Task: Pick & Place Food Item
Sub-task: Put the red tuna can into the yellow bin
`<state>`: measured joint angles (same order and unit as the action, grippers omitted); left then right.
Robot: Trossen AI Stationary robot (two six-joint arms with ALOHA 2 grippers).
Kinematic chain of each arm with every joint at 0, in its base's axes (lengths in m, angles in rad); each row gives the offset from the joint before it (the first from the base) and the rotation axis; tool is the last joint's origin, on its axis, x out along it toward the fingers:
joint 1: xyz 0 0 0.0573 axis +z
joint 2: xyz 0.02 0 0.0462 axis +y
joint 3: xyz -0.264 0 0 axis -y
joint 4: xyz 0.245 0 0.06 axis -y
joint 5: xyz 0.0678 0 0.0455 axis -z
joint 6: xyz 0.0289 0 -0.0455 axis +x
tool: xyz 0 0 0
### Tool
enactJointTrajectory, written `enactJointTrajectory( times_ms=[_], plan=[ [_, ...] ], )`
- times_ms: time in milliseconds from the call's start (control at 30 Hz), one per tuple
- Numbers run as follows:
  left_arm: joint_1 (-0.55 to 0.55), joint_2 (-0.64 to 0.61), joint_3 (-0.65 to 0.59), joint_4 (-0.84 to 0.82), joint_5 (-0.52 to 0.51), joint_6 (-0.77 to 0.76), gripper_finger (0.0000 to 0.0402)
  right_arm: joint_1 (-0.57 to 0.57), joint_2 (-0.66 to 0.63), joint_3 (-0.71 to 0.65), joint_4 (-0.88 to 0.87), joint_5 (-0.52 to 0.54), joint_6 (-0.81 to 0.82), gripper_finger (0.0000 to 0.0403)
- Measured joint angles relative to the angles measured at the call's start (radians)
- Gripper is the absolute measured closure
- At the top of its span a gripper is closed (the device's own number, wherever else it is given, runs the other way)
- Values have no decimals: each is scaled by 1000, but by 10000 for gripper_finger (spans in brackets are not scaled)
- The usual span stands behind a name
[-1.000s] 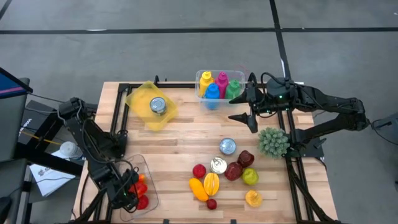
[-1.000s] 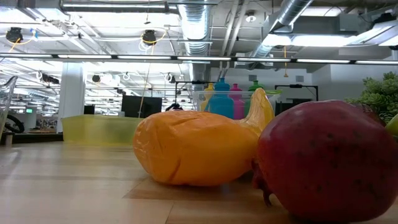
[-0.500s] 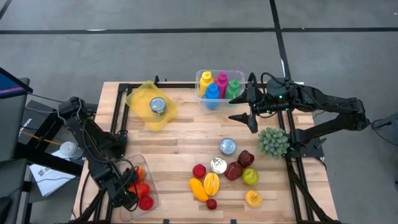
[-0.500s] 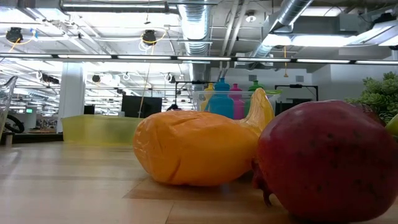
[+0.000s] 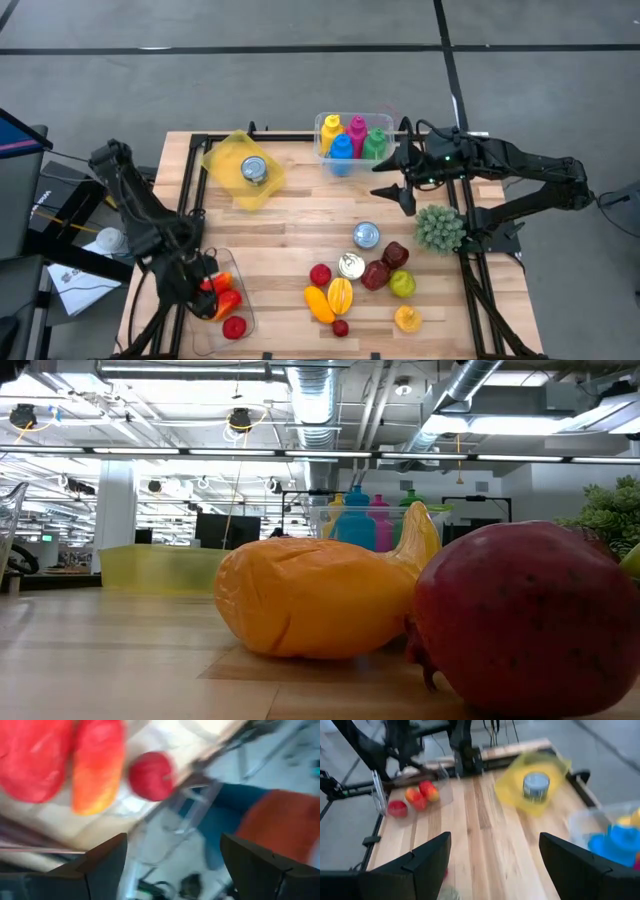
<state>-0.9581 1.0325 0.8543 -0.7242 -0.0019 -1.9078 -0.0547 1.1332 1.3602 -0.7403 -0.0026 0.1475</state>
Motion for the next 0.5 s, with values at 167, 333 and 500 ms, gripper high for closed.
enactJointTrajectory(
  times_ms=[167, 333, 500],
  plan=[
    [46, -116, 0, 55, -110, 64, 94, 3, 0, 0, -107, 3, 63, 106],
    [115, -190, 0, 128, -339, 151, 94, 3, 0, 0, -215, 44, 154, 106],
    [205, -203, 0, 279, -611, 424, 94, 3, -1, -40, -301, 191, 271, 106]
  ],
)
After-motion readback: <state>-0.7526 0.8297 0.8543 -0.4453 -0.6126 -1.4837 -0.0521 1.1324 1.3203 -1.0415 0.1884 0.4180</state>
